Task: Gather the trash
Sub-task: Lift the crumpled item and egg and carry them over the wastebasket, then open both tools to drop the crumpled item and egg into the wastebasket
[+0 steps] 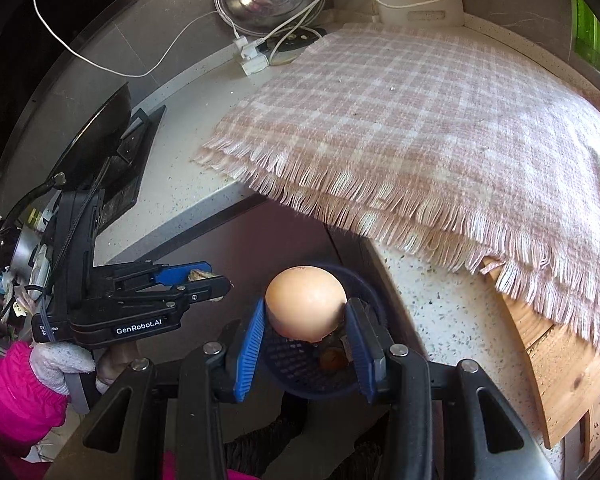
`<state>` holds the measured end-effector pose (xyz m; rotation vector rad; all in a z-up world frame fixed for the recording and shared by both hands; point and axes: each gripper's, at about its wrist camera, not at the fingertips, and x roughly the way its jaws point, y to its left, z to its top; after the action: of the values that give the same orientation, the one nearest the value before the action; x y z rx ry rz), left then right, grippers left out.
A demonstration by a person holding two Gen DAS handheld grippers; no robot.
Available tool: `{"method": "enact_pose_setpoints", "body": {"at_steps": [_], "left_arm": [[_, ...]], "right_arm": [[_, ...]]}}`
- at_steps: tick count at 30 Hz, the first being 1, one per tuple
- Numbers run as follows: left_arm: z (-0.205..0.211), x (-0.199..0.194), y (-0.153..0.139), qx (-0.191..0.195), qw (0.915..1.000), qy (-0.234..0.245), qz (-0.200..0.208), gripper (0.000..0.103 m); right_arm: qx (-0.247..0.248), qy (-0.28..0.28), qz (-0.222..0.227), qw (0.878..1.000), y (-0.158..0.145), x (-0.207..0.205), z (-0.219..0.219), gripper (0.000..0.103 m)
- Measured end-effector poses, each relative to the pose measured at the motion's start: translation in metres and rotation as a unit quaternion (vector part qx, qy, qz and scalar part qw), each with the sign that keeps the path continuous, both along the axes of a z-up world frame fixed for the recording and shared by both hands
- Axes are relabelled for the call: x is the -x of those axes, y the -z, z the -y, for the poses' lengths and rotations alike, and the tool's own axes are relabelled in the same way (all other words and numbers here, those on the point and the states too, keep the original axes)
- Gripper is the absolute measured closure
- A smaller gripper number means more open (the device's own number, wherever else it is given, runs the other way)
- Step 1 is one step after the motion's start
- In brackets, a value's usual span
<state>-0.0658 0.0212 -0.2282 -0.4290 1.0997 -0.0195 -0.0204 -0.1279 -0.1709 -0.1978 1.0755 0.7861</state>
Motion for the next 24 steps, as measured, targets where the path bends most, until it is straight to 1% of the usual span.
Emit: {"method": "enact_pose_setpoints", "body": {"at_steps": [6, 14, 19, 24], "left_arm": [[0.01, 0.007, 0.026, 0.004, 0.9997, 0.009, -0.022, 0.065], [0.012, 0.009, 0.059, 0.004, 0.9989, 0.008, -0.046, 0.065], [0.012, 0.002, 0.074, 0.008, 0.9983, 0.001, -0.058, 0.065], [0.012, -0.001, 0.087, 0.009, 0.9979, 0.003, -0.064, 0.065]], "right_arm": [[0.016, -0.006, -0.015, 1.0, 0.023, 0.007, -0.008, 0.061], [0.036, -0.01, -0.028, 0.999, 0.049, 0.01, -0.018, 0.061], [0.049, -0.01, -0.037, 0.998, 0.064, 0.005, -0.026, 0.061], [0.062, -0.013, -0.04, 0.997, 0.076, 0.002, -0.033, 0.061]]}}
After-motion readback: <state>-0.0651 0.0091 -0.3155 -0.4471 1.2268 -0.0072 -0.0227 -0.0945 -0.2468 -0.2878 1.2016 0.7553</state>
